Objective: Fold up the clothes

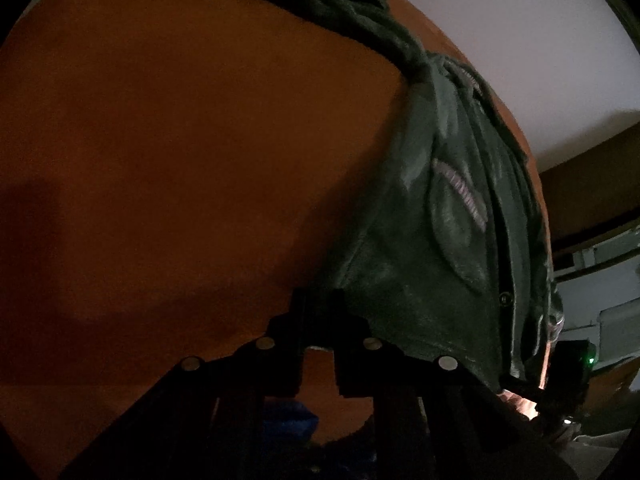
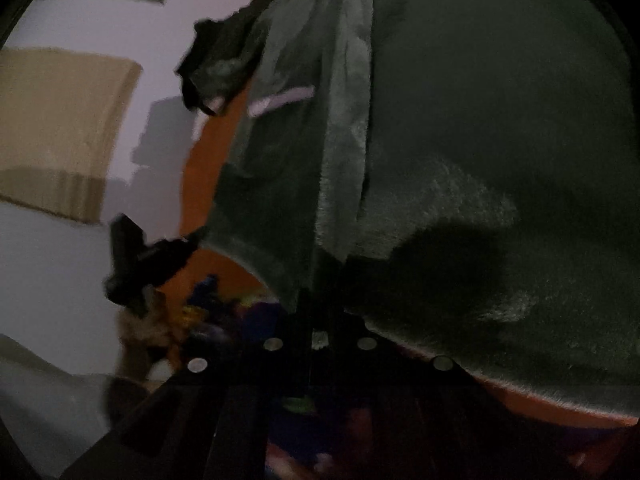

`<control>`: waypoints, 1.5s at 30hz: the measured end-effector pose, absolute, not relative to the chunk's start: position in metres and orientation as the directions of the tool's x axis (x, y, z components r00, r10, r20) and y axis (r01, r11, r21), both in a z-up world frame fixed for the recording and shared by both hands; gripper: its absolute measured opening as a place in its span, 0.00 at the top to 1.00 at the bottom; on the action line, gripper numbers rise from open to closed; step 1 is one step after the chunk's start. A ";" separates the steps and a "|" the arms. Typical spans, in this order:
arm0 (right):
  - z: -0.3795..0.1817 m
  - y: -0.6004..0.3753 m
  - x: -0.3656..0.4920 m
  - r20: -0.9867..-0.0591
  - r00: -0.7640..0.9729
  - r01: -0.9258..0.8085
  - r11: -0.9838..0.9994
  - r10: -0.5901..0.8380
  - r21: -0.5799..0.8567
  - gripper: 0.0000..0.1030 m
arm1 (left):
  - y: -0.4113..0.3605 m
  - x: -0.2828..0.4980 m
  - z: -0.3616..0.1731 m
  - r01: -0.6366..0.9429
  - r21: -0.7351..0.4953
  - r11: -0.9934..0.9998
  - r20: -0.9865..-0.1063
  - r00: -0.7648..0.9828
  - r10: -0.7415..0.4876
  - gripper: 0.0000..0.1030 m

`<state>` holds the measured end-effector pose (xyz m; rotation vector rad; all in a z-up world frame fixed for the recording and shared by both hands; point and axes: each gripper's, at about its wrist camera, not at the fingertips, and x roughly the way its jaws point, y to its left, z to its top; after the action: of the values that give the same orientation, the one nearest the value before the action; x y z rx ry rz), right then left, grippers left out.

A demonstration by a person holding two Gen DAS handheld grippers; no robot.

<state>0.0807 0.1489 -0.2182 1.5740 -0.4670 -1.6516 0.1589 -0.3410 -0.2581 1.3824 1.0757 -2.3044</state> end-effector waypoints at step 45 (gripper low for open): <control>-0.060 0.248 -0.119 -0.946 -0.243 0.535 -0.843 -0.215 0.054 0.72 | -0.219 -0.220 -0.115 0.117 -0.061 -0.991 -0.962 -0.272 0.027 0.26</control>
<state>-0.1187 0.2482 -0.0597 1.5464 0.3862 -2.1210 -0.2203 -0.2193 -0.1153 1.8594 0.1847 -2.4542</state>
